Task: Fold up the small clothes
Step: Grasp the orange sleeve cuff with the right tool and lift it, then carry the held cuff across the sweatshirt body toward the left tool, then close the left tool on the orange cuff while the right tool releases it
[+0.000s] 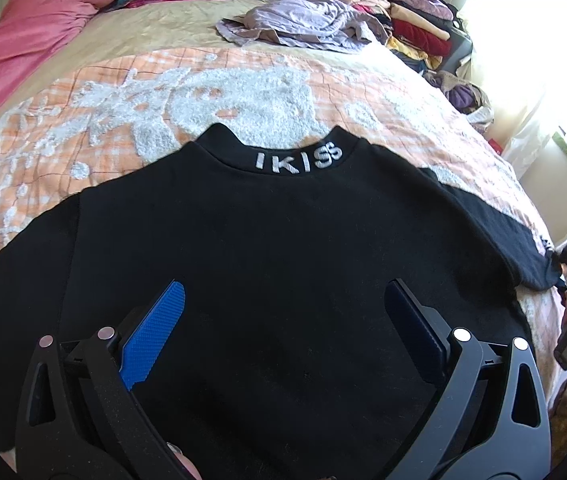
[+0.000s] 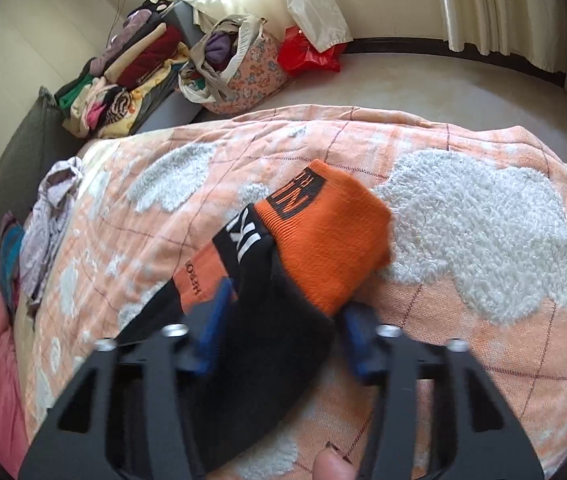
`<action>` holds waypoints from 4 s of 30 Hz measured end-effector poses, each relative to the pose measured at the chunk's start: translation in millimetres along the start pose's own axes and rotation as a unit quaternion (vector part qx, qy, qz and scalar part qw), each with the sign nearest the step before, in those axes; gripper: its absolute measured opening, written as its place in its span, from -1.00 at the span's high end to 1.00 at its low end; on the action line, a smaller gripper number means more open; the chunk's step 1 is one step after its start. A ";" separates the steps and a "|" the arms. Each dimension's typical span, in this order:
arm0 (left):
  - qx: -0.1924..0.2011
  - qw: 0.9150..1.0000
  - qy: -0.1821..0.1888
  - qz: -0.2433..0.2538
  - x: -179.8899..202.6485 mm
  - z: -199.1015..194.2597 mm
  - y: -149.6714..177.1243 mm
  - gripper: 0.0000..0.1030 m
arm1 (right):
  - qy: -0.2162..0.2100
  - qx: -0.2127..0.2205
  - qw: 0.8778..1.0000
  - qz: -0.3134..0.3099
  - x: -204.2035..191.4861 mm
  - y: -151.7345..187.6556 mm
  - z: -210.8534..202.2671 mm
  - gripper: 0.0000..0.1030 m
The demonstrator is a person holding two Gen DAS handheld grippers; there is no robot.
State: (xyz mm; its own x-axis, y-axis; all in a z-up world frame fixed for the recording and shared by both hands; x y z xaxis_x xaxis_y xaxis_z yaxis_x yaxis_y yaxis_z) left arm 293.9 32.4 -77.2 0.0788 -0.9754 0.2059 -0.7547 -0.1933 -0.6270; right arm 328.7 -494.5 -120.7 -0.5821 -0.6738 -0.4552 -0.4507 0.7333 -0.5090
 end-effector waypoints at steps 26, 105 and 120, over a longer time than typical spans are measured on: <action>0.017 0.989 0.114 -0.092 -17.6 -65.6 -17.2 -0.82 | -0.318 0.080 0.901 -0.285 -238.4 87.7 -170.0 0.67; -0.037 0.964 0.210 -0.161 -12.3 7.7 12.5 0.96 | -0.311 -0.045 0.869 -0.382 -251.6 195.5 -137.6 -0.09; 0.085 0.974 0.174 -0.120 -37.7 -84.2 -36.4 0.98 | -0.234 -0.043 0.906 -0.349 -226.7 162.8 -99.4 -0.09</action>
State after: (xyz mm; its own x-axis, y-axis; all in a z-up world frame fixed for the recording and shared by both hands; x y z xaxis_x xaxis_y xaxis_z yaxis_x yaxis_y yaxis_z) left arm 263.5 85.2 1.1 -0.0069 -0.8108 0.5853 -0.6210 -0.4553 -0.6381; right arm 320.1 -213.3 -27.8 0.2071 -0.9266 -0.3140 -0.6622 0.1035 -0.7421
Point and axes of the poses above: each gripper's, at about its wrist camera, not at the fingertips, and z roughly the way its jaws point, x to its right, y to its underside, the point moved 7 cm from there along z, roughly the way its jaws point, and after that the axes turned 5 degrees about x, right-handed, at the moved point
